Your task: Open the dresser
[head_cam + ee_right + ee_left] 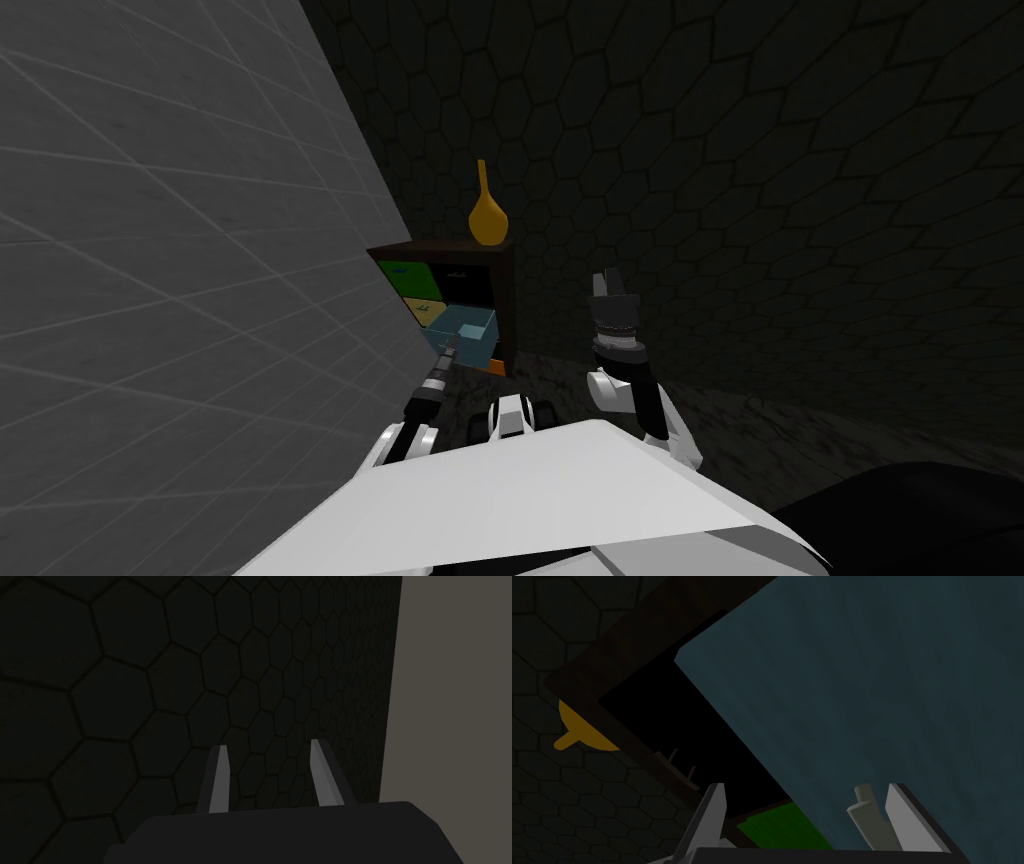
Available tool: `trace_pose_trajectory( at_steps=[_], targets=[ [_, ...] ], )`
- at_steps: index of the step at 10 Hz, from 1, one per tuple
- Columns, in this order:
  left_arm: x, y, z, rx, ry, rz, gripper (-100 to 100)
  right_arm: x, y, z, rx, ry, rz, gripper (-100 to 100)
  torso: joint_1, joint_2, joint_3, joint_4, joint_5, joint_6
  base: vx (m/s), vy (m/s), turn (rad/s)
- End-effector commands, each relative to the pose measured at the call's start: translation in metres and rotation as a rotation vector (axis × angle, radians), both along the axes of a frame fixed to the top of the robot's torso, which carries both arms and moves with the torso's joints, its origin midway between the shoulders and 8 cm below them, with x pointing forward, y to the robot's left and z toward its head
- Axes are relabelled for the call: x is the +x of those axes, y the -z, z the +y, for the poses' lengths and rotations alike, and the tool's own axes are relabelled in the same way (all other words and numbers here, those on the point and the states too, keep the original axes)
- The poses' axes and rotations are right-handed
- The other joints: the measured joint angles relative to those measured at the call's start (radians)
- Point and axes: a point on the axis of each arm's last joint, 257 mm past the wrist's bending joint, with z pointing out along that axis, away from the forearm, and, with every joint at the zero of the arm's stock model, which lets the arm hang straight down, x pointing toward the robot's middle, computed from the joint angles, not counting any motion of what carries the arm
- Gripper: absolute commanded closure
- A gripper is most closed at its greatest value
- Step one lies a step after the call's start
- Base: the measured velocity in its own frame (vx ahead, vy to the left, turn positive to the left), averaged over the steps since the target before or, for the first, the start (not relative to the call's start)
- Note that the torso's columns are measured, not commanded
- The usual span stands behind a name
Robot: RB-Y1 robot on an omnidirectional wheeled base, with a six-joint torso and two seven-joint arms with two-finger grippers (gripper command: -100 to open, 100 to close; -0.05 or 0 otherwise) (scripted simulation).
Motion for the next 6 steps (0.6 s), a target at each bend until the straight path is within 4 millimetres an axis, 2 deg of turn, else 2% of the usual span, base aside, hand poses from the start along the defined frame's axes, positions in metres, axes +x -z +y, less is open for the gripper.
trace_pose_trajectory(
  at_steps=[1, 6],
  targets=[
    [-0.0002, 0.0019, 0.0006, 0.000, -0.002, 0.007, 0, 0.0000, 0.0000, 0.0000, 0.000, 0.000, 0.000, 0, 0.000, -0.001, 0.000, -0.002, 0.001, 0.000, 0.000, 0.000, 0.000],
    [-0.0015, 0.0090, 0.0030, 0.002, -0.008, 0.025, 0, 0.0000, 0.0000, 0.0000, 0.000, 0.000, 0.000, 0, 0.002, -0.008, -0.004, -0.008, 0.004, 0.001, 0.000, 0.000, 0.000]
  ],
)
